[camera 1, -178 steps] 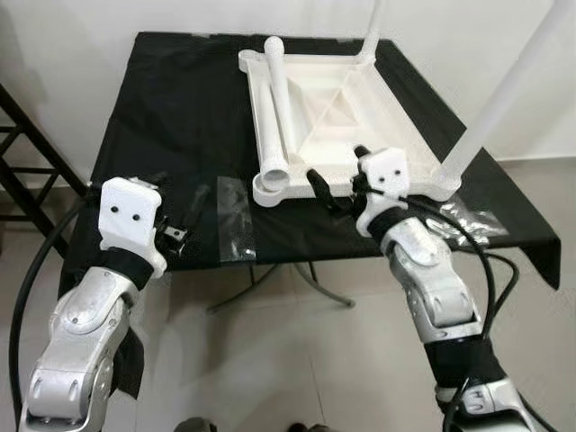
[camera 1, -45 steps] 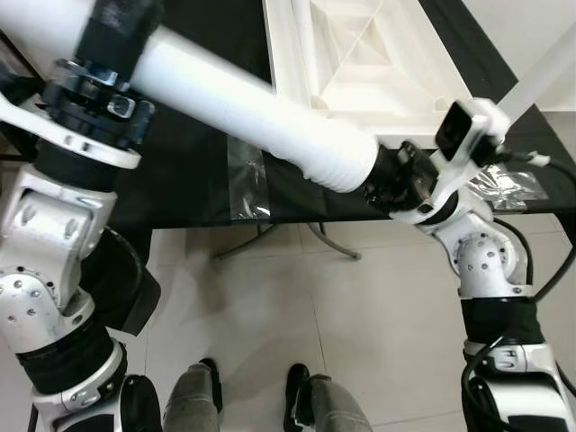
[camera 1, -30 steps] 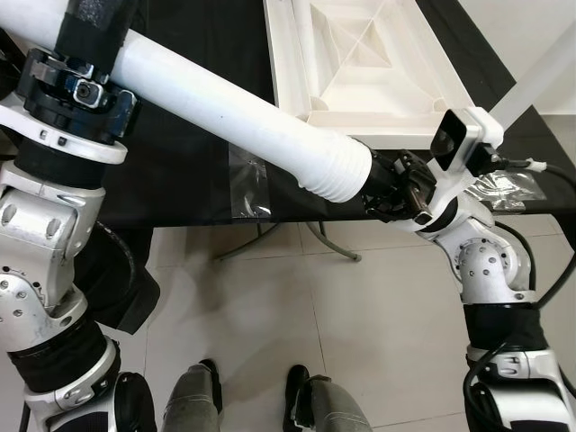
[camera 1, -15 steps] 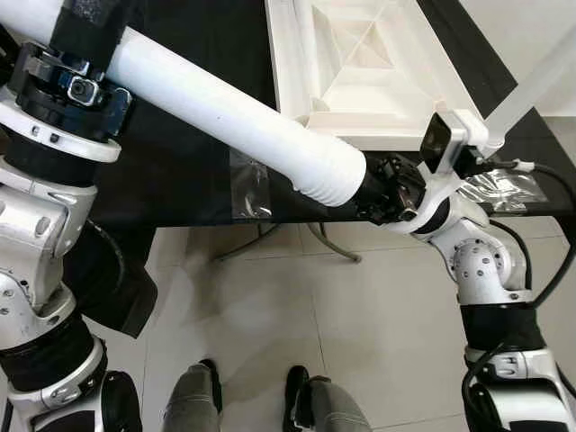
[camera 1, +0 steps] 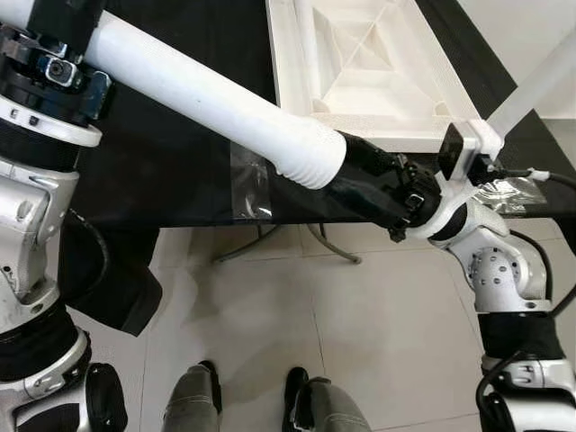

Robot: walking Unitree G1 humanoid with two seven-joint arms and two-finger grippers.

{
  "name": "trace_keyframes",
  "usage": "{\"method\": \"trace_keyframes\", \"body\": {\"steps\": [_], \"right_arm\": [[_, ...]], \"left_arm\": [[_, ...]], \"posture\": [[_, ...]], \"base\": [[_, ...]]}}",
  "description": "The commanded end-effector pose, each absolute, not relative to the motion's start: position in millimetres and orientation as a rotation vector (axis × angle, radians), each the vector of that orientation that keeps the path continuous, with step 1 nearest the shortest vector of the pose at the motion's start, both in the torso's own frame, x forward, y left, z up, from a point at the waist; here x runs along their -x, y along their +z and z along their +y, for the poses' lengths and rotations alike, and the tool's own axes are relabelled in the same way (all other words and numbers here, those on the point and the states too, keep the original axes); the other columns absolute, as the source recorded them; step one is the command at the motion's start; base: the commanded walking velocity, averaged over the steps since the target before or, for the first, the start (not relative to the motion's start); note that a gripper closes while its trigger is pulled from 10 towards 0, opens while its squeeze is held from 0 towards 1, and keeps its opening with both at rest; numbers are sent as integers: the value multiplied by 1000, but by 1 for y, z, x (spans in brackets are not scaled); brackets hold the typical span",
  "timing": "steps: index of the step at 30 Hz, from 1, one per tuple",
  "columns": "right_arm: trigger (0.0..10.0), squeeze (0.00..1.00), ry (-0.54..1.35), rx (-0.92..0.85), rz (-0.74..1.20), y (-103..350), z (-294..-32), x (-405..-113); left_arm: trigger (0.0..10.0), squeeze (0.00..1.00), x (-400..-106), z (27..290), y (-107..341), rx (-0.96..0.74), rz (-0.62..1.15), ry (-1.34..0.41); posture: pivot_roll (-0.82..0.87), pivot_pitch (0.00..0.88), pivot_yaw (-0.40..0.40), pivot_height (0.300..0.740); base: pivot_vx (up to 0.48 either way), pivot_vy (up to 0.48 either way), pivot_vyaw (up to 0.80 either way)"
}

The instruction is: Building children table

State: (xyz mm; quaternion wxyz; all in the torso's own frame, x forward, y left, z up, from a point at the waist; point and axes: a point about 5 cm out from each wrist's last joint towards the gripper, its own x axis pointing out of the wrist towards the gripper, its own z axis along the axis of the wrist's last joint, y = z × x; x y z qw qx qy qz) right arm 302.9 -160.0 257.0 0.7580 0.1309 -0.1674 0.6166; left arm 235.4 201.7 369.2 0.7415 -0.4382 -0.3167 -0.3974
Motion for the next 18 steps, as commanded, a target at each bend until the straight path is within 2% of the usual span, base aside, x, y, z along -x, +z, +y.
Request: {"method": "trace_keyframes", "body": {"steps": [1,13,14,17,18], "right_arm": [[10000,1000,1284,-270,-368,255,-174,-303],[10000,1000,1221,-231,-346,250,-186,-304],[10000,1000,1225,-218,-341,250,-188,-304],[10000,1000,1229,-209,-337,251,-189,-303],[10000,1000,1268,-189,-336,255,-188,-299]], "left_arm": [[0,0,-230,208,377,955,-751,-892],[0,0,-232,223,382,927,-786,-835],[0,0,-234,220,380,866,-758,-823],[0,0,-235,219,379,820,-737,-815],[0,0,-238,207,374,647,-663,-810]], "posture": [[171,222,-97,740],[184,221,-96,740],[180,221,-100,740],[180,221,-100,740],[181,219,-105,740]], "base": [[0,0,0],[0,0,0],[0,0,0],[0,0,0],[0,0,0]]}}
